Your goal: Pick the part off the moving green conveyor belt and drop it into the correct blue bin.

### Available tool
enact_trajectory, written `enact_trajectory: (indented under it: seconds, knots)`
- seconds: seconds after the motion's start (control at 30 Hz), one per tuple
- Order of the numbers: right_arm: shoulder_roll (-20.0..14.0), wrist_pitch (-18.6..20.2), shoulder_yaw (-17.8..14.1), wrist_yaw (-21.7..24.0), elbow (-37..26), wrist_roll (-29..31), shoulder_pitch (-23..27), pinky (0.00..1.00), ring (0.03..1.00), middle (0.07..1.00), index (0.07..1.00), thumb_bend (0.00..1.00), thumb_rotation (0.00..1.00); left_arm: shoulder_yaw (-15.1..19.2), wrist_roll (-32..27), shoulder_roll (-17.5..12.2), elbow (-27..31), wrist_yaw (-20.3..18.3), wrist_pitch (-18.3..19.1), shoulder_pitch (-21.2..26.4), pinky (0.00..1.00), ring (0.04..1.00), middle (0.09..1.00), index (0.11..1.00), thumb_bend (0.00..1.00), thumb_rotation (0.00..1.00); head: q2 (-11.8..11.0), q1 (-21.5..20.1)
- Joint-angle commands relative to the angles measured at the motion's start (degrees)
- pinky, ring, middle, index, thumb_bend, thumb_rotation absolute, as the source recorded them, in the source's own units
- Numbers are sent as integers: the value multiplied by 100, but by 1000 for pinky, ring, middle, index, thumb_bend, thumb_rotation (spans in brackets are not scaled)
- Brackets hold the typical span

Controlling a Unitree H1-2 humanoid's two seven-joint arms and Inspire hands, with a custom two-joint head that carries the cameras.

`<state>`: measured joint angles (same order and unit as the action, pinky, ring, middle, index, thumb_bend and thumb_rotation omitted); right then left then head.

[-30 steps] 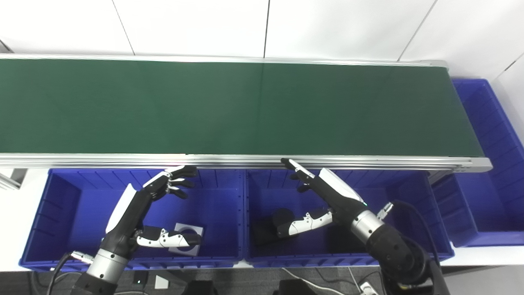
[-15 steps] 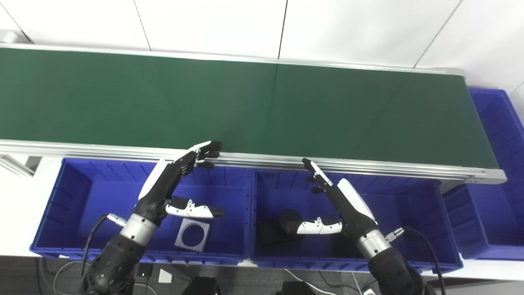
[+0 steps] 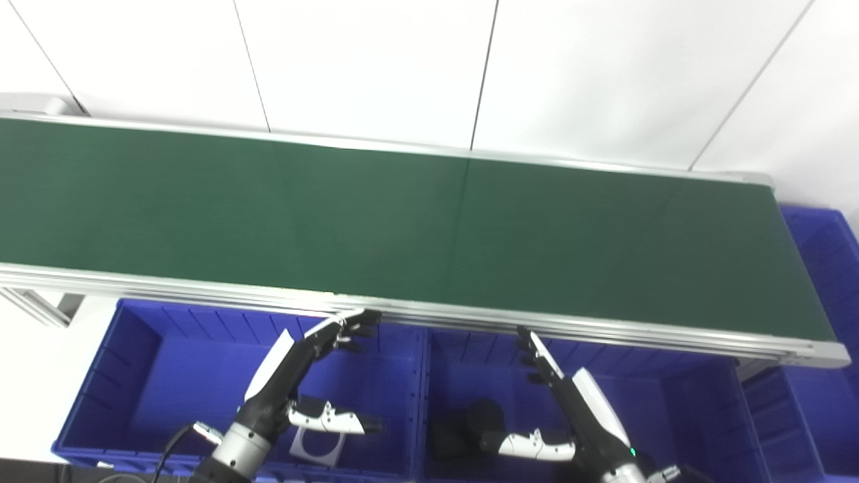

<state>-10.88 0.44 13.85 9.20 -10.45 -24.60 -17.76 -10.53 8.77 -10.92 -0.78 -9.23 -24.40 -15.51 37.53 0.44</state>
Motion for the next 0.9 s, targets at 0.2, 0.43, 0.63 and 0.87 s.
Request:
enact_trajectory:
  seconds: [0.2,0.43,0.63,0.87]
  knots:
    - [28,-306,62,-190,-116,94,0,844,908,949,1000,925,478,-10,-33,-78,187,169,-250,-10,685,773,821,817,936,314,-54,-344]
    - [112,-290,97,-287,-94,72,-6,833,906,951,1000,928,459,-7,-9,-163,131,254,-247,21,692,775,822,821,934,325,-7,-504]
    - [138,-277,134,-406,-124,-23,-16,824,897,950,1000,921,468,-21,-28,-207,174,292,-248,29,702,780,819,817,921,275,67,-741]
    - [215,-340,179,-485,-66,75,13,841,904,955,1000,921,448,35,-110,-286,211,255,-250,24,704,785,821,817,913,253,175,-955]
